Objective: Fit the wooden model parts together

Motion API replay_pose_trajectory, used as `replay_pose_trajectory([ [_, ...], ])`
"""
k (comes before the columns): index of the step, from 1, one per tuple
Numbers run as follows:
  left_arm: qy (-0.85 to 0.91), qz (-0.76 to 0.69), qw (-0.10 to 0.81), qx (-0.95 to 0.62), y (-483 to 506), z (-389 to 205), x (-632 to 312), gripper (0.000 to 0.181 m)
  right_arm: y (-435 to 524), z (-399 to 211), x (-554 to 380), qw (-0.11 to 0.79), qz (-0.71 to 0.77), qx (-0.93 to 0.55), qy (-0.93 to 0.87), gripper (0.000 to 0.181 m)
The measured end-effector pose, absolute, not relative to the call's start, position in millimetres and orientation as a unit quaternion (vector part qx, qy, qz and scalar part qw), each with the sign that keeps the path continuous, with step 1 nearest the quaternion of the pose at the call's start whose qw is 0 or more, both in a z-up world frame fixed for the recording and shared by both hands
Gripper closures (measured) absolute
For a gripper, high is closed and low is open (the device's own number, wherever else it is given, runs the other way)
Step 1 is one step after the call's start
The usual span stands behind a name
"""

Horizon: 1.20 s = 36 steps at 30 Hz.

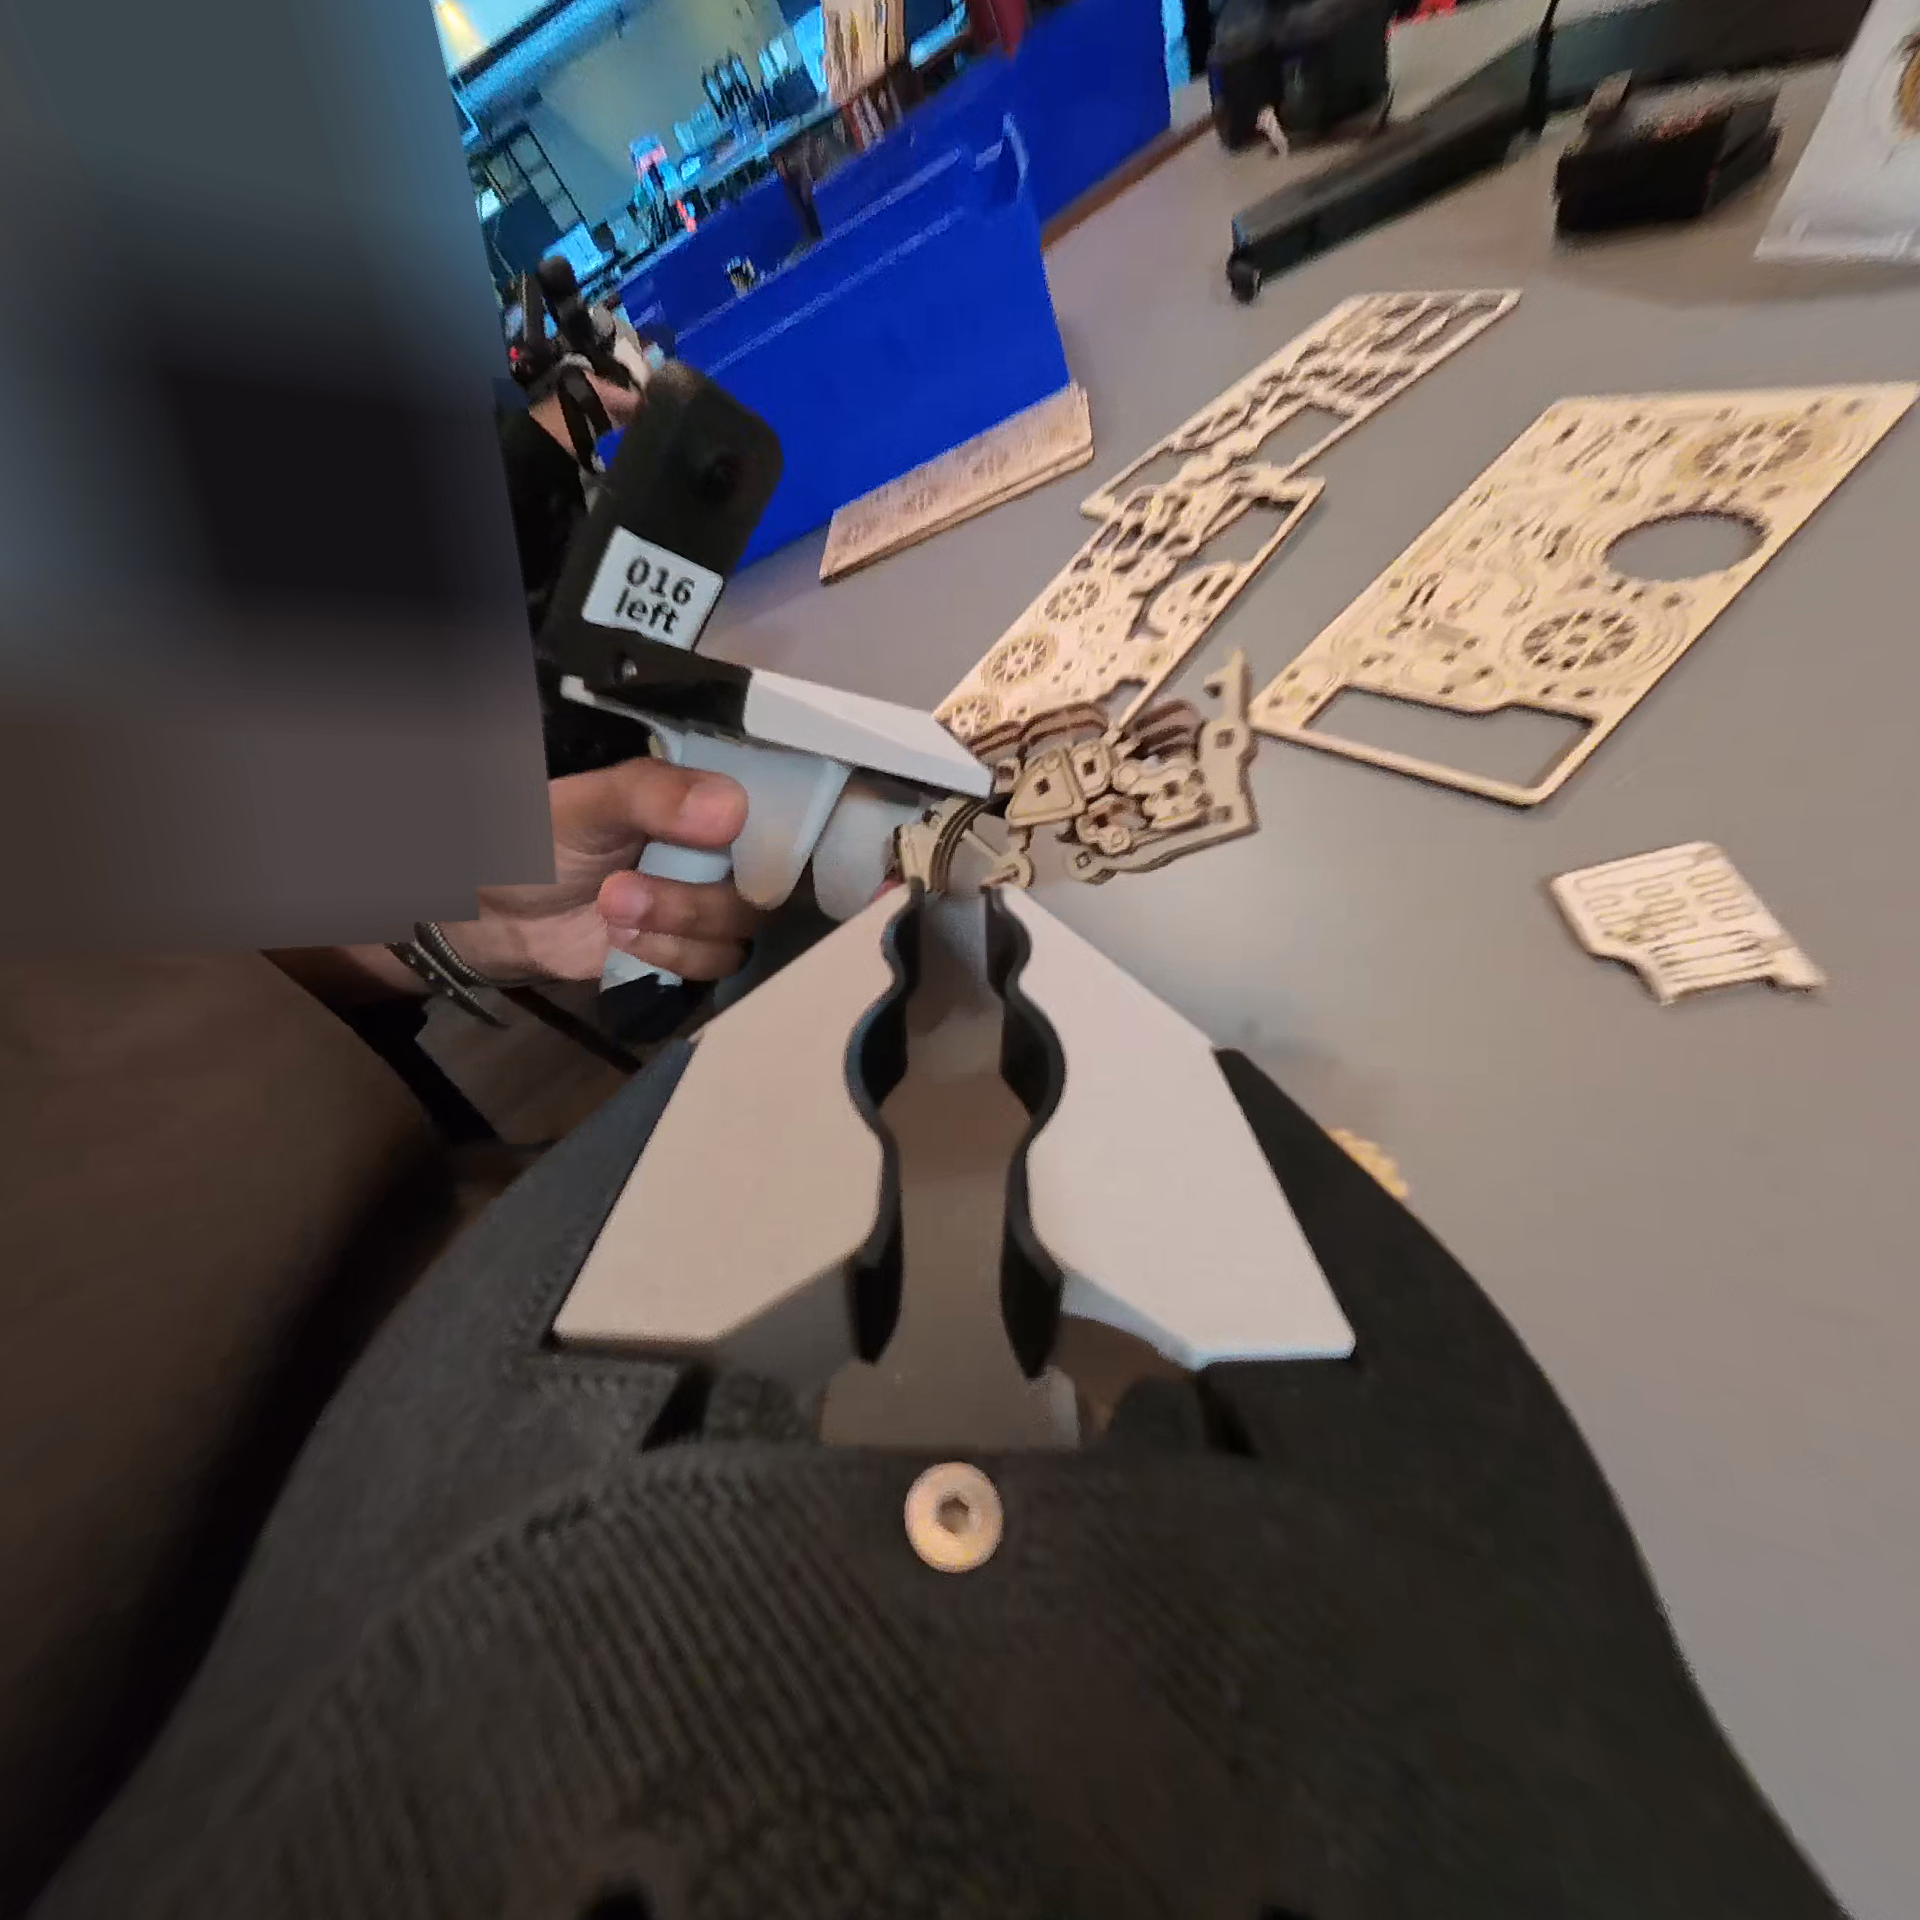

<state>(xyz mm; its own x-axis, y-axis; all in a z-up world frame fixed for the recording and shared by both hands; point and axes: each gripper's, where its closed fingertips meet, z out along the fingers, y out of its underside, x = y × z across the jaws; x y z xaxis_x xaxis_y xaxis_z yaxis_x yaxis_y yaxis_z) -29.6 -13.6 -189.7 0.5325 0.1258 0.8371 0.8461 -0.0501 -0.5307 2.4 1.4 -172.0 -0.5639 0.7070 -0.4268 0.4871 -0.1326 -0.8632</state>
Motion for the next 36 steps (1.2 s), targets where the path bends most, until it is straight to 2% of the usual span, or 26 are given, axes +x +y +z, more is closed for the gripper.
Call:
replay_pose_trajectory([
  [7, -0.367, -0.316, 0.592, -0.644, -13.8, -185.5, -37.8, 0.166, 64.8, -159.9, -8.9, 0.213, 0.566, -0.473, -0.641, 0.171],
  [12, -0.373, -0.319, 0.581, -0.649, -9.8, -189.5, -42.4, 0.166, 93.2, -176.4, -17.1, 0.21, 0.547, -0.52, -0.622, 0.171],
  [14, -0.372, -0.318, 0.58, -0.651, -7.9, -190.2, -44.0, 0.166, 99.7, -187.0, -21.3, 0.22, 0.518, -0.527, -0.637, 0.176],
  [20, -0.374, -0.321, 0.571, -0.657, -3.0, -193.7, -48.4, 0.166, 149.7, -212.5, -31.8, 0.332, 0.365, -0.546, -0.677, 0.174],
  [36, -0.414, -0.378, 0.553, -0.616, -3.4, -197.3, -59.2, 0.166, 169.3, -244.5, -35.7, 0.283, 0.302, -0.604, -0.682, 0.17],
])
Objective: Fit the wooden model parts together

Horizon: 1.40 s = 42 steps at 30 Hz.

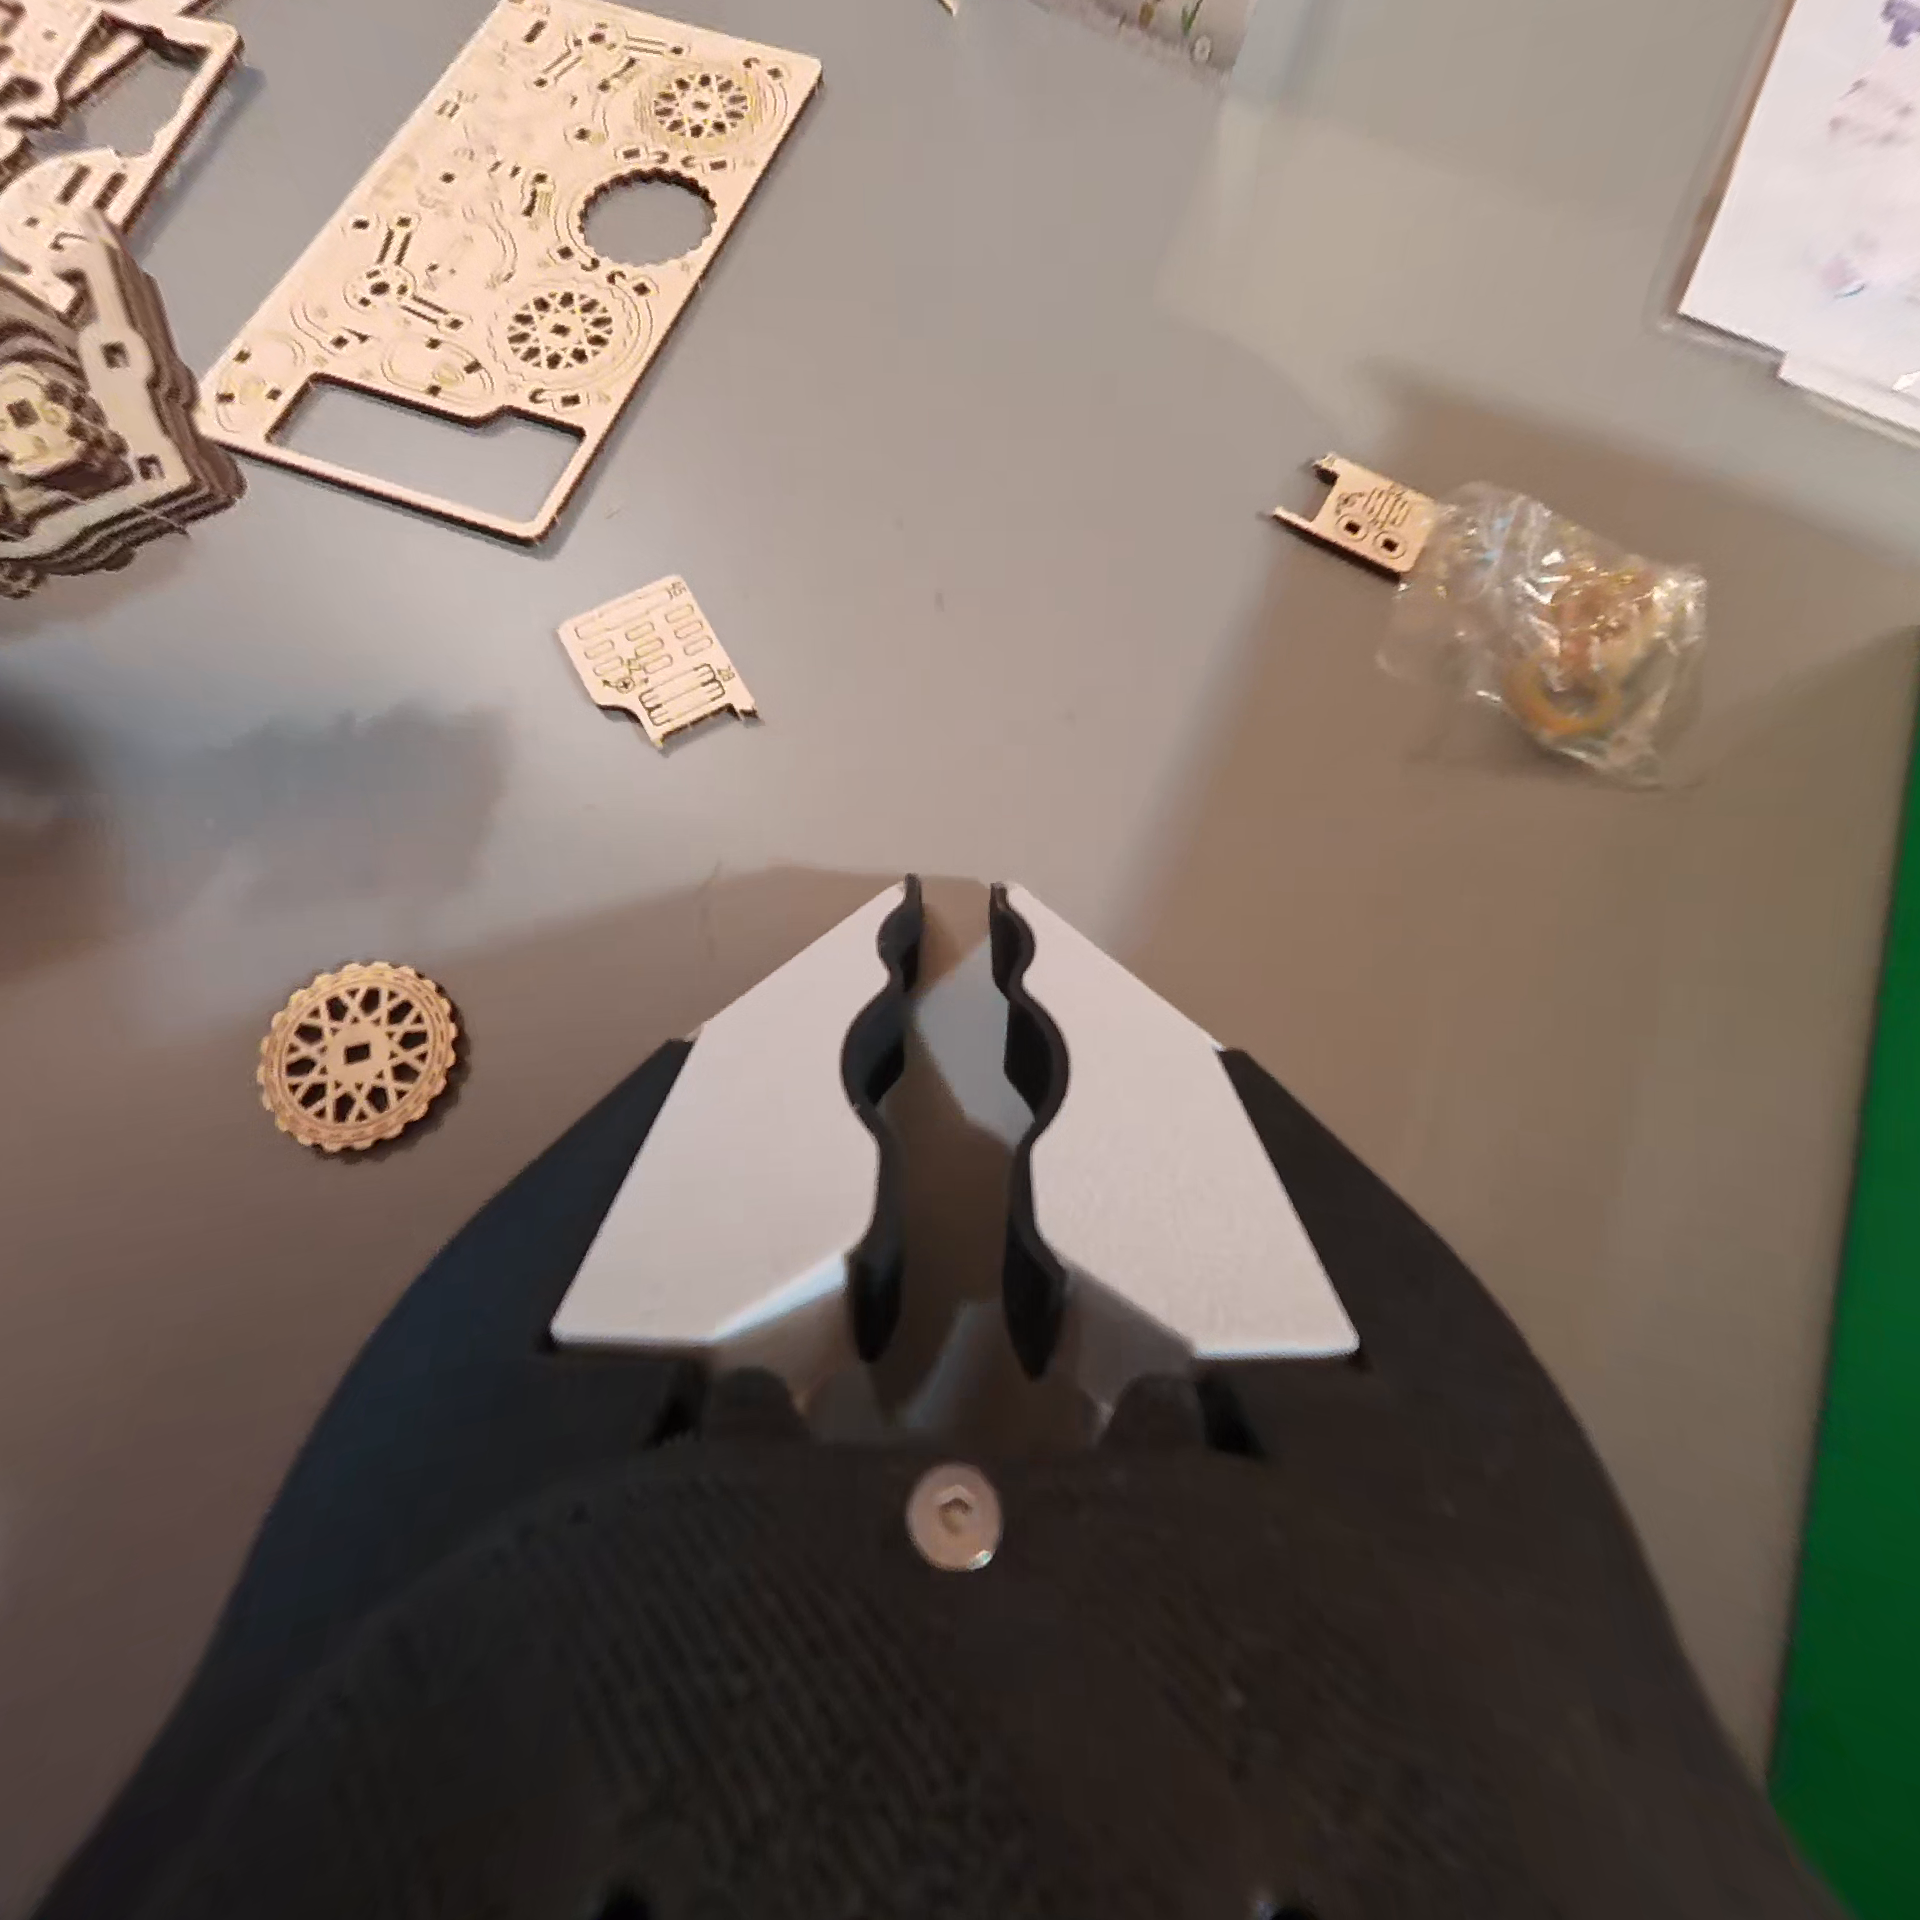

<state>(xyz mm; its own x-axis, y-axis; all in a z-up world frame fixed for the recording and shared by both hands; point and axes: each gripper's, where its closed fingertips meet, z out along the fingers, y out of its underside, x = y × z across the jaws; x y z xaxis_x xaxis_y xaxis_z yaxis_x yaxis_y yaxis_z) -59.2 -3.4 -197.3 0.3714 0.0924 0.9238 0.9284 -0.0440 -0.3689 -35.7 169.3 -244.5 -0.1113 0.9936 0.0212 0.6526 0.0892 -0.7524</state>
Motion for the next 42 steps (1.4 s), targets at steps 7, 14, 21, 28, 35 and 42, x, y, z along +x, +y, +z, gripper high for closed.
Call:
replay_pose_trajectory([
  [7, -0.425, -0.393, 0.544, -0.607, -2.5, -199.7, -61.1, 0.166, 175.3, -245.0, -37.4, 0.261, 0.319, -0.63, -0.658, 0.178],
  [14, -0.427, -0.401, 0.54, -0.604, -1.9, -200.2, -61.3, 0.166, 173.9, -245.0, -42.1, 0.268, 0.314, -0.626, -0.661, 0.179],
  [21, -0.429, -0.404, 0.537, -0.604, -1.7, -200.7, -61.5, 0.166, 173.5, -245.1, -42.9, 0.263, 0.318, -0.628, -0.66, 0.179],
  [28, -0.43, -0.405, 0.536, -0.603, -1.5, -201.2, -61.6, 0.166, 173.1, -245.0, -42.9, 0.261, 0.319, -0.628, -0.66, 0.178],
  [35, -0.431, -0.406, 0.535, -0.603, -1.3, -201.5, -61.6, 0.166, 171.8, -244.9, -43.3, 0.259, 0.322, -0.626, -0.661, 0.176],
  [42, -0.431, -0.407, 0.534, -0.603, -1.3, -201.6, -61.7, 0.166, 171.9, -244.9, -43.5, 0.257, 0.324, -0.627, -0.66, 0.176],
])
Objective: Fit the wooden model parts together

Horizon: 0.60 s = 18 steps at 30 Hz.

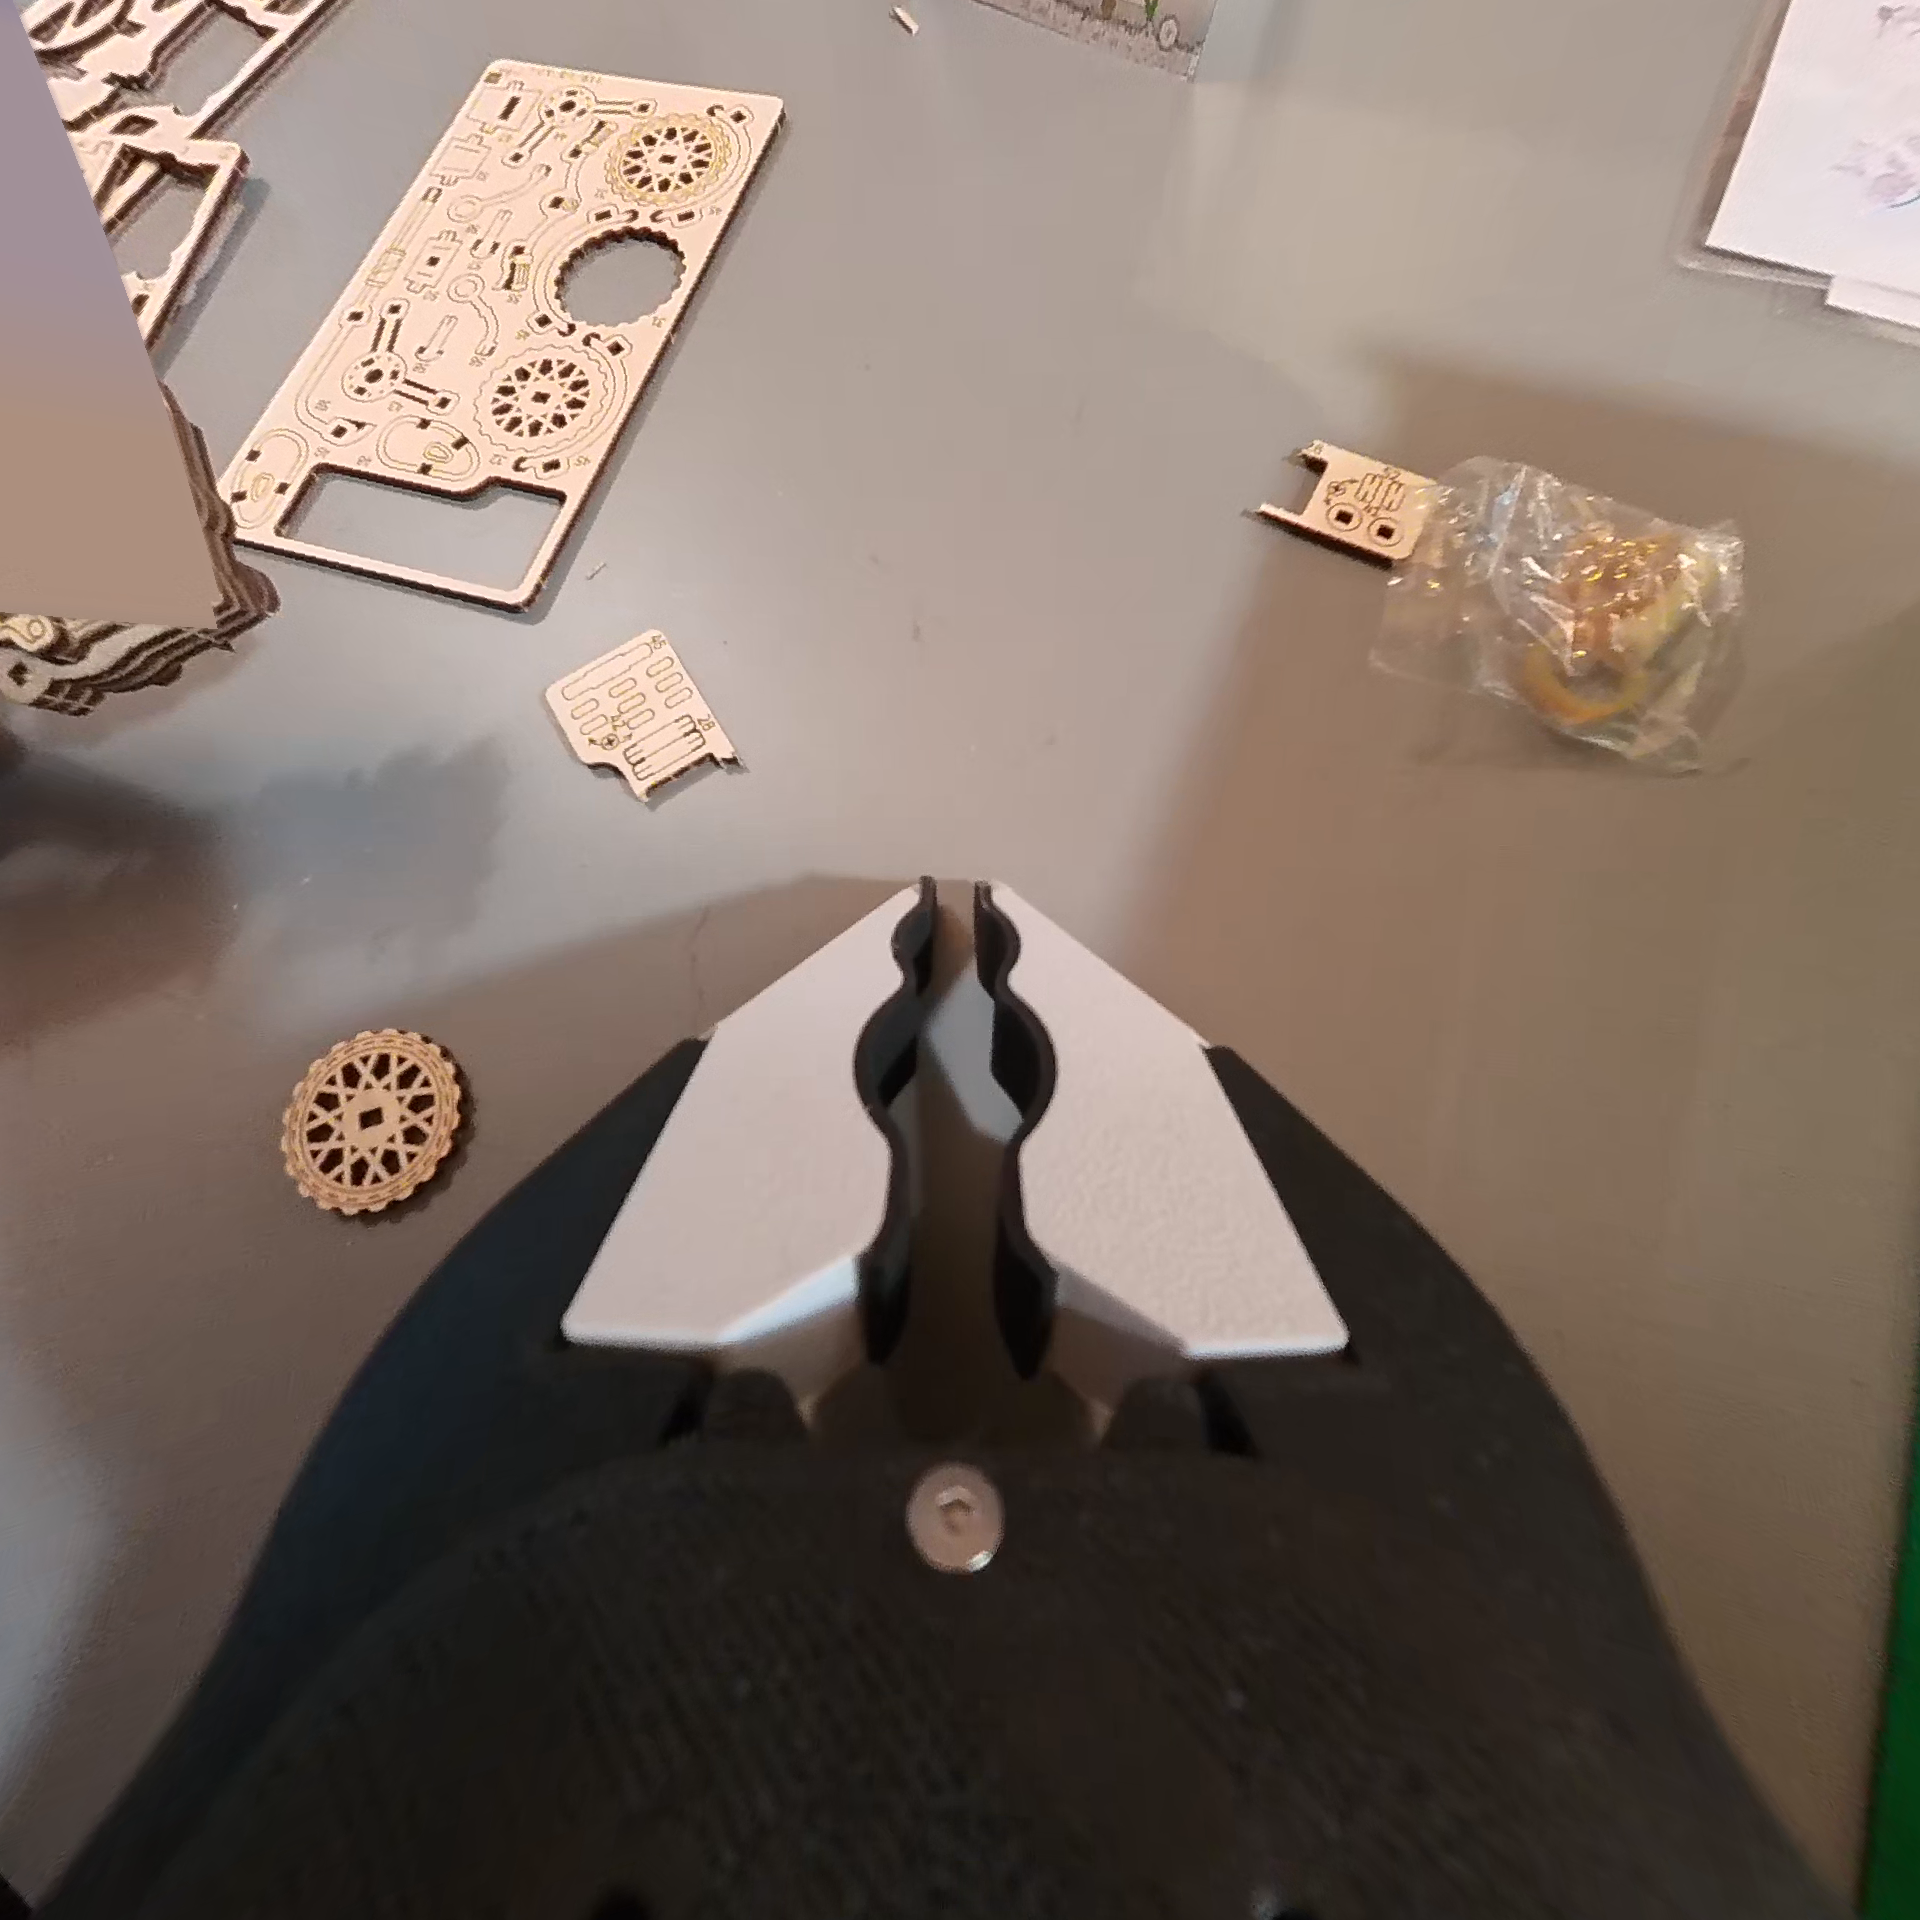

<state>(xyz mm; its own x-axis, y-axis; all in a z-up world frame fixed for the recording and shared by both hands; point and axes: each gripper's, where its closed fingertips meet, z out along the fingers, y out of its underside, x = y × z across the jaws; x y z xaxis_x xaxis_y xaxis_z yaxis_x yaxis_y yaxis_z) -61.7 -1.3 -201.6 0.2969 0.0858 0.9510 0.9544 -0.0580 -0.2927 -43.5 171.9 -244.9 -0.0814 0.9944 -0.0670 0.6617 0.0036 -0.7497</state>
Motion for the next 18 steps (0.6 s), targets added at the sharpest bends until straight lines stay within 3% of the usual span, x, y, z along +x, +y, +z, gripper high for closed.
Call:
replay_pose_trajectory([
  [18, -0.432, -0.405, 0.532, -0.606, -1.3, -202.1, -61.6, 0.166, 174.5, -245.3, -43.8, 0.247, 0.332, -0.638, -0.649, 0.181],
])
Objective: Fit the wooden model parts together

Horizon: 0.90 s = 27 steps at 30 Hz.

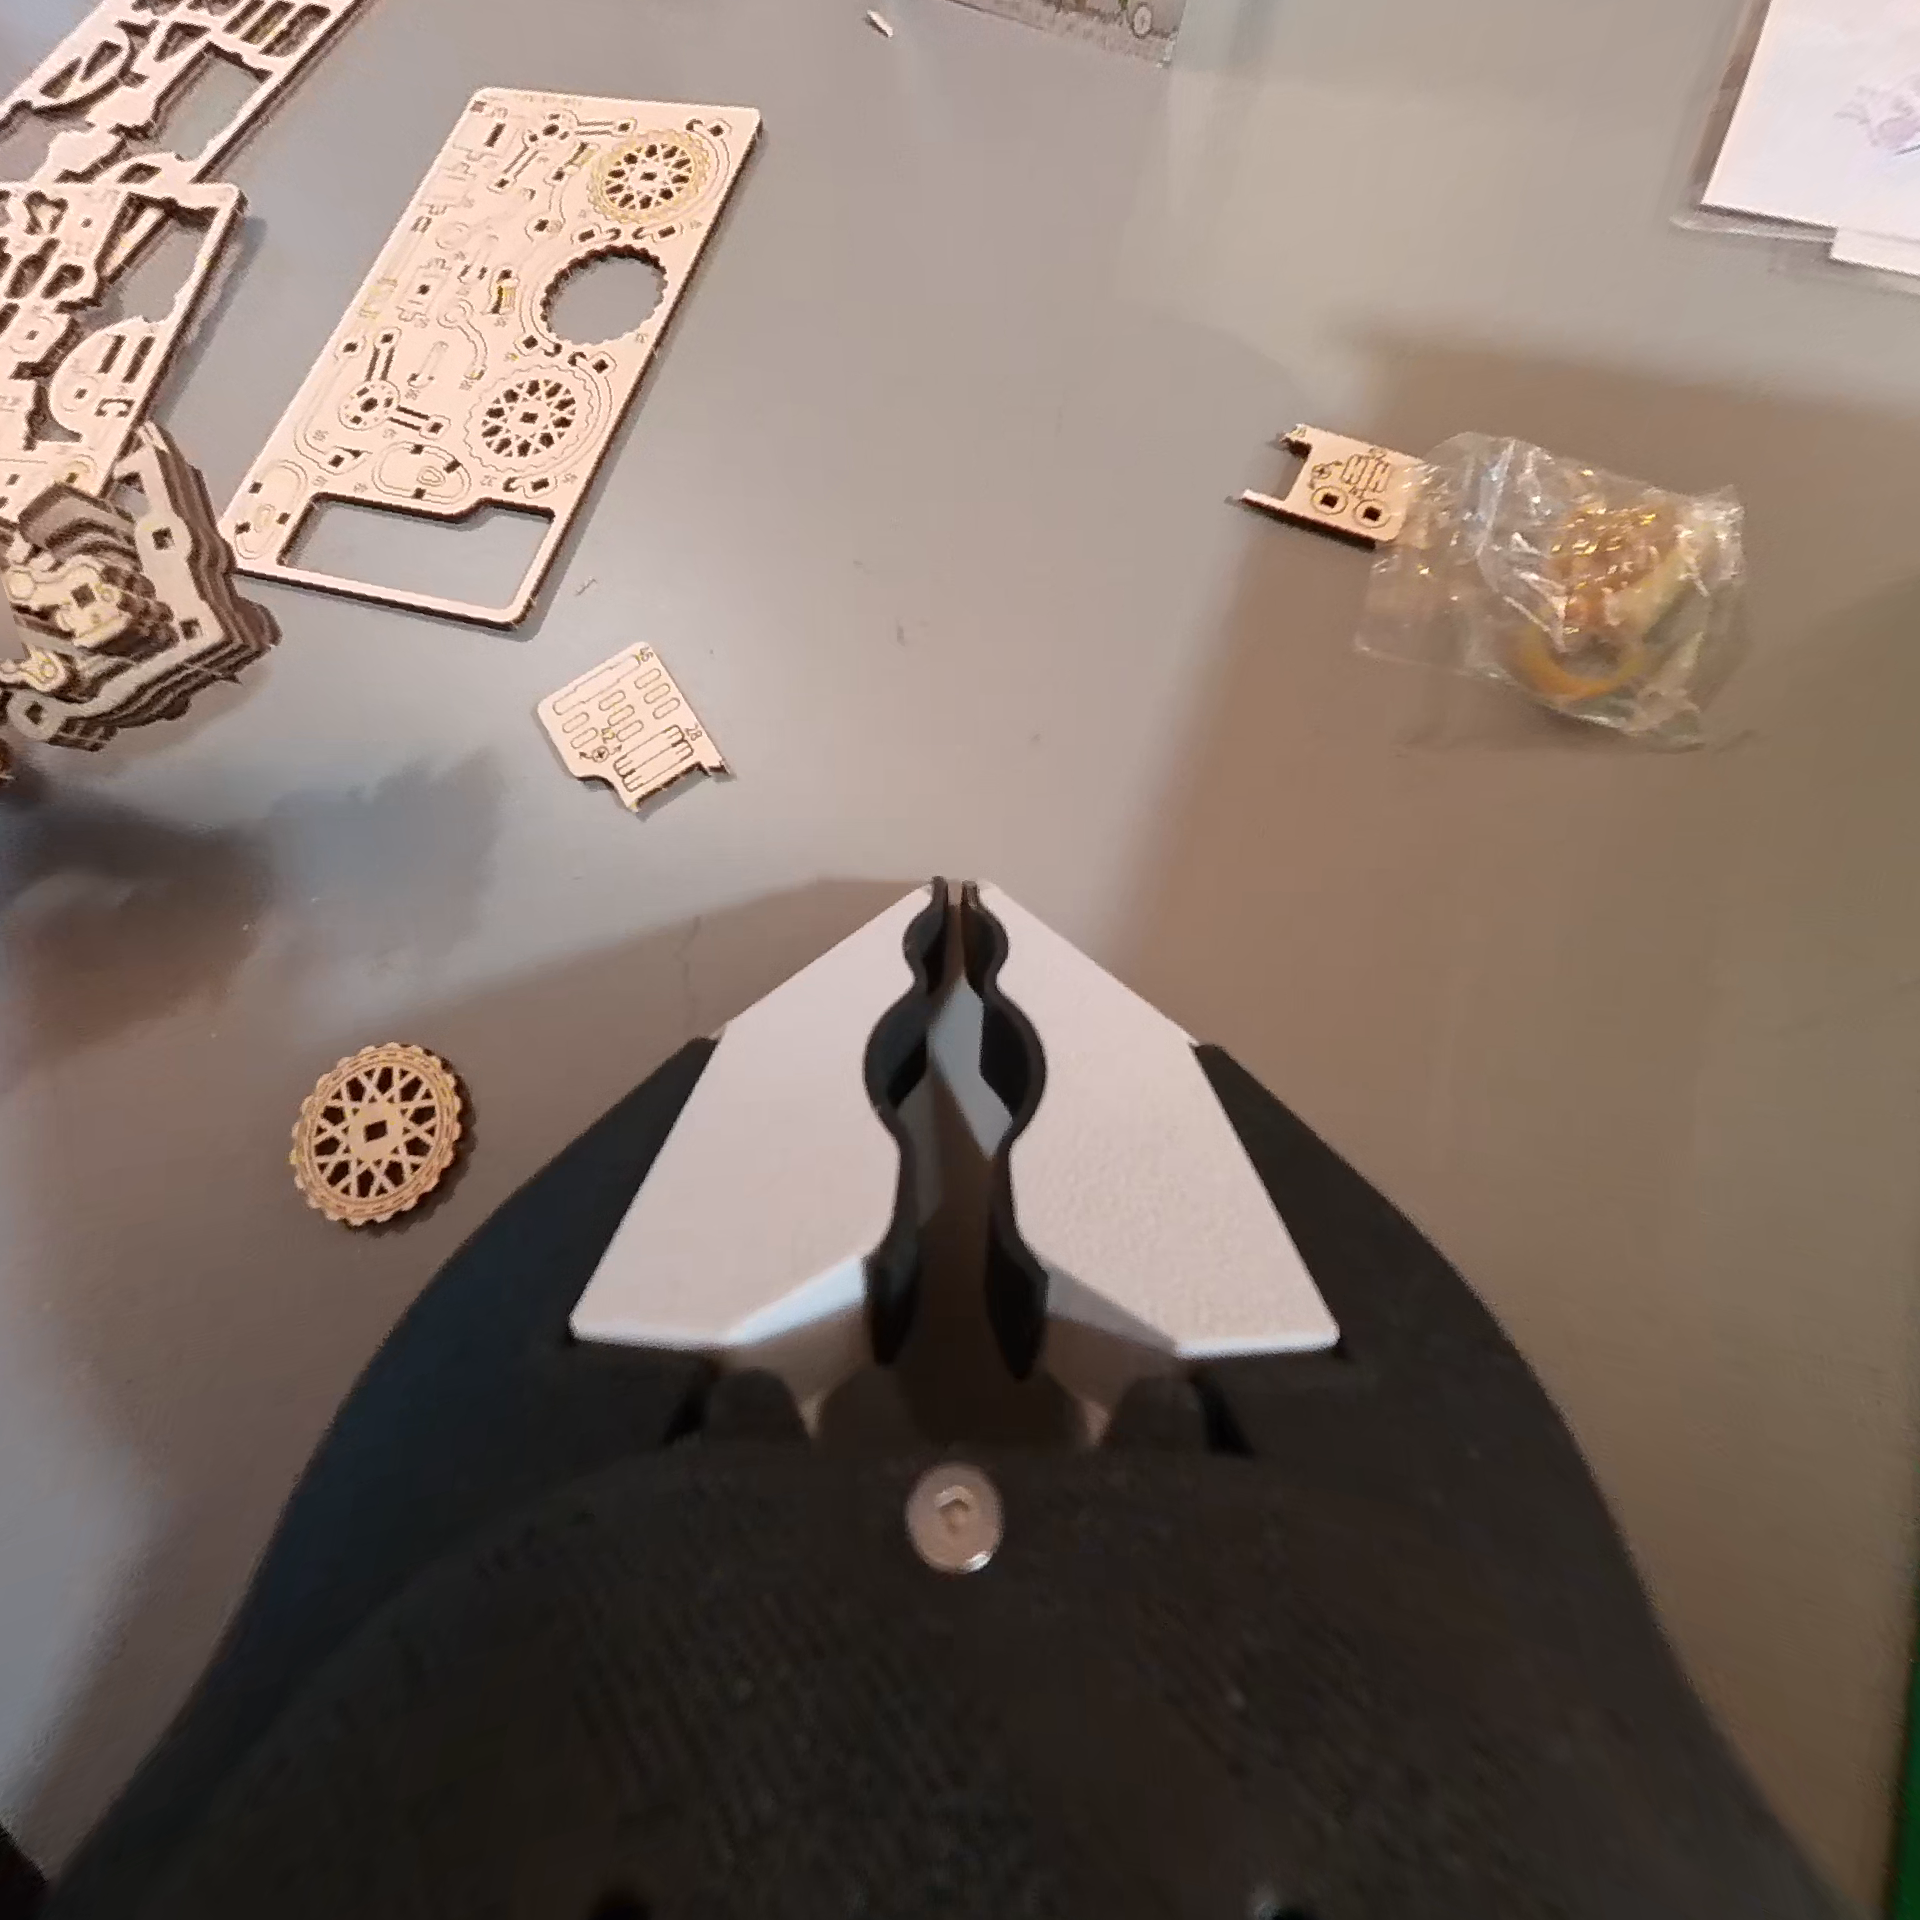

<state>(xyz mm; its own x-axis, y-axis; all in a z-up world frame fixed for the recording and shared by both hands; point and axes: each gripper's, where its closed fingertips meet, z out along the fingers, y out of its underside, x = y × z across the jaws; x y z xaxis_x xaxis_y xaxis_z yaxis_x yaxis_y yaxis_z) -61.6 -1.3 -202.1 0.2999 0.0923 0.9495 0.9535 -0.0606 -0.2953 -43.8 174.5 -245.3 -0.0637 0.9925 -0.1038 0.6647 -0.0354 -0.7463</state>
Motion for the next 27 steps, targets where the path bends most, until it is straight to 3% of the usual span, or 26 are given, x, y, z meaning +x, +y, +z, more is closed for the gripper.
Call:
replay_pose_trajectory([
  [10, -0.419, -0.375, 0.534, -0.631, 0.3, -204.0, -57.8, 0.166, 174.2, -245.4, -43.9, 0.259, 0.322, -0.632, -0.655, 0.18],
  [14, -0.403, -0.347, 0.54, -0.652, 1.0, -203.8, -53.6, 0.166, 167.0, -244.5, -42.2, 0.251, 0.33, -0.618, -0.668, 0.167],
  [17, -0.388, -0.326, 0.548, -0.665, 0.6, -202.3, -50.3, 0.166, 152.2, -243.9, -36.9, 0.243, 0.336, -0.595, -0.689, 0.168],
  [27, -0.375, -0.297, 0.552, -0.683, -5.5, -203.1, -46.2, 0.166, 101.3, -199.3, -27.1, 0.279, 0.406, -0.498, -0.713, 0.166],
])
